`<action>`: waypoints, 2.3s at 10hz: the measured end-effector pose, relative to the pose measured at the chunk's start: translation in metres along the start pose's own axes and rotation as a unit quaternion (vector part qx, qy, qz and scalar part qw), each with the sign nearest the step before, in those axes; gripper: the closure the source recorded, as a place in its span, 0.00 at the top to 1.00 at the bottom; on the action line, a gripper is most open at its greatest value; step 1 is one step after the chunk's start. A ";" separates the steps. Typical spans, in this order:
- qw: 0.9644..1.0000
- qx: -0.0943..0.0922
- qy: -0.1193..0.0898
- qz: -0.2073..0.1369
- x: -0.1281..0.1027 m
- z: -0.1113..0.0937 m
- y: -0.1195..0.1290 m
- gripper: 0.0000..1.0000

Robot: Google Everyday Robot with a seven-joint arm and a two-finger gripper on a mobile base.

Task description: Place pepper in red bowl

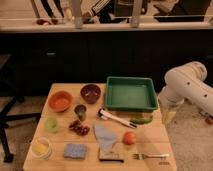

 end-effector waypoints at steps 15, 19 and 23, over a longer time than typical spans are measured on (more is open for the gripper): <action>0.998 -0.052 -0.029 0.023 0.005 0.073 0.004 0.80; 0.996 -0.082 -0.025 -0.007 0.002 0.102 0.015 0.80; 0.995 -0.096 -0.037 -0.006 0.002 0.124 0.018 0.80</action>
